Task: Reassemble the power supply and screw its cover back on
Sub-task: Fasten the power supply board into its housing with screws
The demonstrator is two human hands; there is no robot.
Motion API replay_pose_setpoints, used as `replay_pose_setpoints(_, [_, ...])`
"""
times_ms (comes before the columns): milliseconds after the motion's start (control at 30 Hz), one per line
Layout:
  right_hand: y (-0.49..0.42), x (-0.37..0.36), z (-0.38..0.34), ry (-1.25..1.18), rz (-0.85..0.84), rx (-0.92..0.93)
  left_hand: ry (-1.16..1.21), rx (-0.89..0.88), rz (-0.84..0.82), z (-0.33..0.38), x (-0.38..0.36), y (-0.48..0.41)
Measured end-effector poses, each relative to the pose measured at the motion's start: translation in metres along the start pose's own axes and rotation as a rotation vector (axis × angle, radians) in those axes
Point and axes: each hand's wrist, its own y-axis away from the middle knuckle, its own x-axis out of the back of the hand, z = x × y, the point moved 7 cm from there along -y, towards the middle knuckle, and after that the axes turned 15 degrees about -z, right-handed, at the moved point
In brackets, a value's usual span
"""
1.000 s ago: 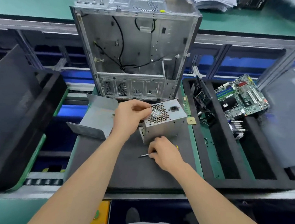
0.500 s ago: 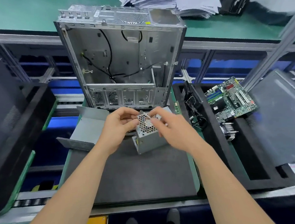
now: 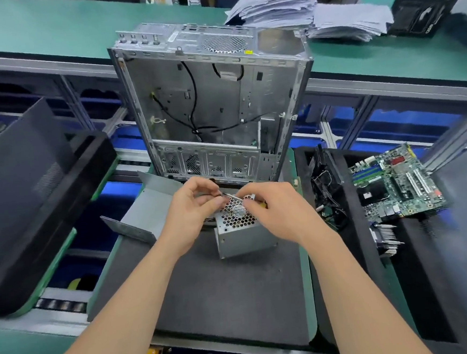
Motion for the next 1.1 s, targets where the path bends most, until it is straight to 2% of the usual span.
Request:
replay_pose_setpoints(200, [-0.006,0.001,0.003,0.029,-0.071,0.067,-0.13,0.018,0.054,-0.001,-0.003,0.0])
replay_pose_setpoints(433, [-0.01,0.006,0.005,0.271,-0.053,0.068,-0.427,0.049,0.033,0.002,-0.013,-0.002])
replay_pose_setpoints(500, [-0.01,0.003,0.008,0.245,-0.131,0.1,-0.524,0.04,0.031,0.005,-0.016,-0.001])
replay_pose_setpoints(600, [-0.009,0.008,0.016,0.084,-0.221,0.177,-0.637,0.026,0.093,0.01,-0.014,0.002])
replay_pose_setpoints(667, [-0.009,0.02,0.02,-0.034,-0.148,0.218,-0.66,0.028,0.125,0.012,-0.012,0.004])
replay_pose_setpoints(767, [-0.009,0.035,0.022,-0.411,0.004,0.246,-0.652,0.02,0.151,0.013,-0.01,0.006])
replay_pose_setpoints(867, [-0.01,0.047,0.014,-0.611,0.225,0.27,-0.661,-0.001,0.145,0.012,-0.01,0.006])
replay_pose_setpoints(967, [-0.02,0.053,-0.006,-0.573,0.347,0.306,-0.607,-0.003,0.163,0.007,-0.006,0.004])
replay_pose_setpoints(1100, [-0.039,0.053,-0.028,-0.385,0.328,0.304,-0.476,0.021,0.203,-0.001,0.013,0.002])
